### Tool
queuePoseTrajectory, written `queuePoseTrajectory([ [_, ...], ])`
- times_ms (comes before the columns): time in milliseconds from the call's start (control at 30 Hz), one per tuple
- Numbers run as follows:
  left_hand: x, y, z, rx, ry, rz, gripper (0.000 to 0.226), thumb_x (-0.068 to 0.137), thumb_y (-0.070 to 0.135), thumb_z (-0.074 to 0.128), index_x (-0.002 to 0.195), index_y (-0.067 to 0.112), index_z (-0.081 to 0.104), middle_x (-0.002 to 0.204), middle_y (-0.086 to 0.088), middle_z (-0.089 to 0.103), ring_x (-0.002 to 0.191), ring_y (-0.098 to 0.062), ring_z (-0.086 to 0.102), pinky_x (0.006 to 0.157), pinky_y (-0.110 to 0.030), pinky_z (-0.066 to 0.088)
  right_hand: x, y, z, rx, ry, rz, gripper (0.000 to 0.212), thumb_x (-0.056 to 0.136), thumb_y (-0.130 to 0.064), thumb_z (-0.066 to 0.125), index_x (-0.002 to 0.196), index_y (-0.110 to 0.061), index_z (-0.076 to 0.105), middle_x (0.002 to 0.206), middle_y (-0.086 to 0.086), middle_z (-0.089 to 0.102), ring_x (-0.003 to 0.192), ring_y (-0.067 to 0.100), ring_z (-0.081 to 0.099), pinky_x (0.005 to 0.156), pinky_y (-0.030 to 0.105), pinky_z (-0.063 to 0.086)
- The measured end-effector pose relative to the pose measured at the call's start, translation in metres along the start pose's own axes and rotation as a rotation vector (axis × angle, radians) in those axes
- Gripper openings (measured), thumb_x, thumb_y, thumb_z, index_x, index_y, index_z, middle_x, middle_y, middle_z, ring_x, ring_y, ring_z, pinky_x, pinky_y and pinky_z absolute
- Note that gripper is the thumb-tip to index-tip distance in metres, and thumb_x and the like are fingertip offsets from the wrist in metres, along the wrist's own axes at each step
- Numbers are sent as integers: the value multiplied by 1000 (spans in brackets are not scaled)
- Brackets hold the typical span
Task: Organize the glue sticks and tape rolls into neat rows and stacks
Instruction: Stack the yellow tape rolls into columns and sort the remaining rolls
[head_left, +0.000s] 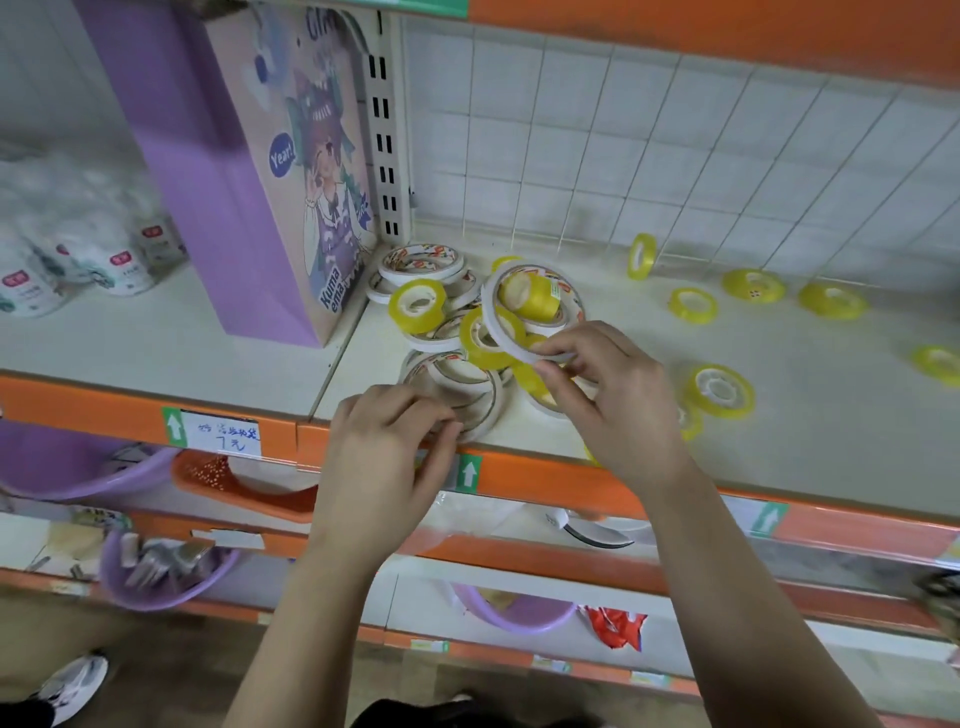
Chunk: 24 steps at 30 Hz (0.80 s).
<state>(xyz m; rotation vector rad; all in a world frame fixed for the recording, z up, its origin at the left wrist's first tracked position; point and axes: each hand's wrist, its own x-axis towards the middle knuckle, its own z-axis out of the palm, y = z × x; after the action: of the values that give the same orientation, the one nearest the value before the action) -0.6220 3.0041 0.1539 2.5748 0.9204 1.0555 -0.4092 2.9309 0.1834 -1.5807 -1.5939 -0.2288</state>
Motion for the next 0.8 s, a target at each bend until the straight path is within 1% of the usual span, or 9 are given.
queuePoseTrajectory([
  [67,0,7,4,24,-14,4,23,91,31,54,86,16,70,84,5,64,82,-22,58,77,-35,42,-4,3,-3,3,7,39,15,94,-25,61,97,-12,66,94,-4,65,74,16,63,68,38,55],
  [133,1,13,7,40,-34,-11,23,90,35,54,84,19,70,82,7,64,84,-20,58,78,-34,39,-7,6,-6,5,10,73,15,94,-25,62,97,-11,66,94,-3,65,77,15,64,70,36,55],
  [233,5,15,10,67,-63,-46,29,89,40,52,83,20,72,79,7,66,86,-22,58,77,-37,42,-10,10,-10,20,11,100,16,91,-24,66,95,-9,66,94,-1,64,78,5,60,75,14,49],
  [267,7,16,10,77,-75,-46,31,89,40,51,83,20,73,79,7,66,86,-23,59,77,-37,42,-11,11,-12,26,9,101,16,90,-24,66,95,-8,67,95,0,64,78,3,59,74,11,47],
  [400,10,17,9,139,-100,-15,31,91,38,47,84,20,71,84,6,67,82,-23,62,78,-39,42,-14,12,-17,22,12,100,26,92,-33,62,97,-10,71,97,-1,66,74,8,61,69,20,50],
  [500,10,17,5,159,-85,3,29,94,35,44,86,18,67,86,5,66,75,-23,62,81,-41,42,-14,13,-20,8,19,80,21,92,-29,64,96,-10,71,96,-2,66,73,9,59,67,20,48],
  [567,11,17,-1,163,-53,26,28,95,33,44,86,17,66,86,5,65,70,-23,60,82,-40,39,-15,14,-20,-18,33,70,16,90,-24,66,94,-9,71,94,-1,66,74,10,57,69,20,47],
  [700,8,16,-17,139,4,68,21,94,29,49,87,16,64,88,6,64,74,-17,55,78,-32,33,-16,17,-19,-66,55,103,15,88,-24,67,93,-11,72,97,0,68,89,24,63,74,35,51],
  [800,4,15,-23,112,-4,48,22,96,31,48,90,16,63,91,6,62,75,-22,56,77,-36,36,-16,16,-18,-97,64,72,19,89,-28,64,92,-12,72,95,0,68,88,29,59,79,31,45],
])
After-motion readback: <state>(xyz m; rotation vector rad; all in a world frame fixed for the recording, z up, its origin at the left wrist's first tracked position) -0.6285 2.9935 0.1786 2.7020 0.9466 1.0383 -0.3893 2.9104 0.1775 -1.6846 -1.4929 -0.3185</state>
